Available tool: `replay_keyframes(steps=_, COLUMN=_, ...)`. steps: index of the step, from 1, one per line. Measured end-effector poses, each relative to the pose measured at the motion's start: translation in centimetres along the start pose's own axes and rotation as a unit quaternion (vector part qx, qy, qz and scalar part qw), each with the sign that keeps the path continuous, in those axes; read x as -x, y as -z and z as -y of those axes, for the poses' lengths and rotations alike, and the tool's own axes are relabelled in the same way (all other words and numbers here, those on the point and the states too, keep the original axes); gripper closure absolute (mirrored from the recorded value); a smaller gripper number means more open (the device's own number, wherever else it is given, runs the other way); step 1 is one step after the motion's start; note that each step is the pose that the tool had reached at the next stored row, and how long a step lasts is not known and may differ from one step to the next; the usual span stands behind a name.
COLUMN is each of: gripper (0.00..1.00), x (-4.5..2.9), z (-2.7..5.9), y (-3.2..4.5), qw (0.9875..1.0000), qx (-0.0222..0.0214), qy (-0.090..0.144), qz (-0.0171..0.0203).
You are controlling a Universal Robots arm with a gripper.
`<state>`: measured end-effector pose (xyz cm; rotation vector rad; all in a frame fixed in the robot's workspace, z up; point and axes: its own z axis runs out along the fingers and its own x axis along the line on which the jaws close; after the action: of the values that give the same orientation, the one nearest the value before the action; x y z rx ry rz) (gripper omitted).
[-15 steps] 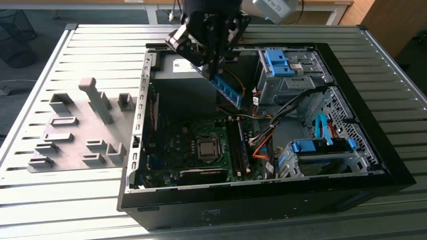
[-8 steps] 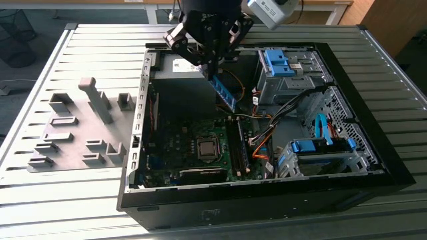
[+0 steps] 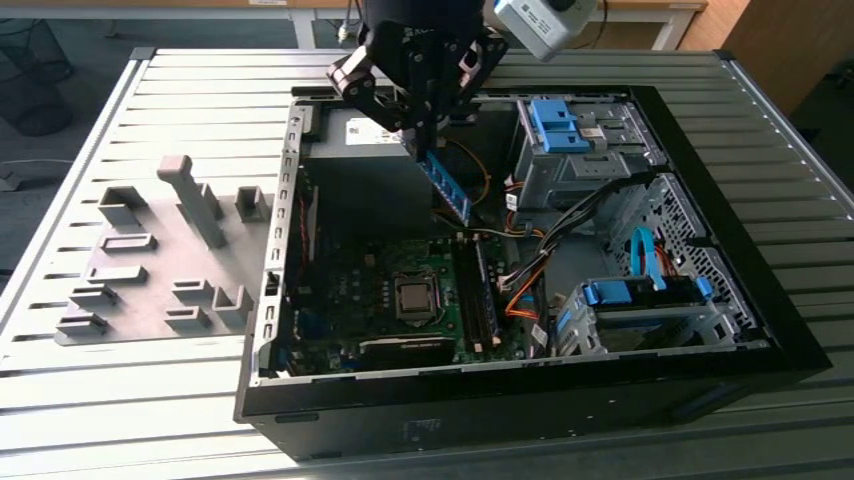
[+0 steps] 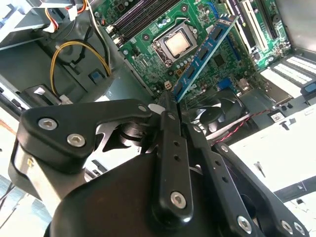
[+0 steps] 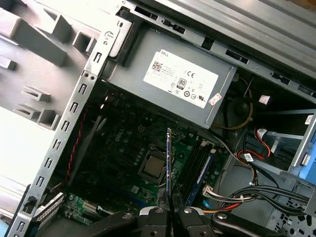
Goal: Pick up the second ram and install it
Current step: 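Insert the second ram into the second slot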
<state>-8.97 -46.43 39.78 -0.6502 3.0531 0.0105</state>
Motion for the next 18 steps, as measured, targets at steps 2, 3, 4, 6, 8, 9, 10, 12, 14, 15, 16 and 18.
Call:
replay_keyframes(steps=2, gripper=0.86, x=0.00, z=0.00, y=0.00, qw=1.0000, qx=0.0000, qy=-0.001, qz=0.0000)
replay_keyframes(steps=3, gripper=0.86, x=0.00, z=0.00, y=0.00, qw=1.0000, qx=-0.0001, qy=-0.003, qz=0.0000)
replay_keyframes(steps=4, gripper=0.86, x=0.01, z=0.00, y=-0.01, qw=1.0000, qx=-0.0001, qy=-0.008, qz=0.0001)
replay_keyframes(steps=6, gripper=0.86, x=0.02, z=-0.01, y=-0.03, qw=0.9997, qx=-0.0005, qy=-0.024, qz=0.0001)
replay_keyframes(steps=8, gripper=0.86, x=0.02, z=-0.01, y=-0.05, qw=0.9992, qx=-0.0009, qy=-0.040, qz=0.0001)
replay_keyframes(steps=9, gripper=0.86, x=0.02, z=-0.02, y=-0.06, qw=0.9988, qx=-0.0011, qy=-0.049, qz=0.0001)
replay_keyframes(steps=10, gripper=0.86, x=0.03, z=-0.02, y=-0.07, qw=0.9984, qx=-0.0013, qy=-0.057, qz=0.0001)
replay_keyframes(steps=12, gripper=0.86, x=0.03, z=-0.02, y=-0.10, qw=0.9972, qx=-0.0016, qy=-0.075, qz=0.0002)
replay_keyframes(steps=14, gripper=0.86, x=0.03, z=-0.03, y=-0.13, qw=0.9957, qx=-0.0020, qy=-0.093, qz=0.0002)
replay_keyframes(steps=15, gripper=0.86, x=0.03, z=-0.03, y=-0.15, qw=0.9948, qx=-0.0022, qy=-0.102, qz=0.0002)
replay_keyframes(steps=16, gripper=0.86, x=0.03, z=-0.03, y=-0.17, qw=0.9939, qx=-0.0024, qy=-0.111, qz=0.0002)
replay_keyframes(steps=18, gripper=0.86, x=0.03, z=-0.03, y=-0.22, qw=0.9916, qx=-0.0028, qy=-0.129, qz=0.0002)
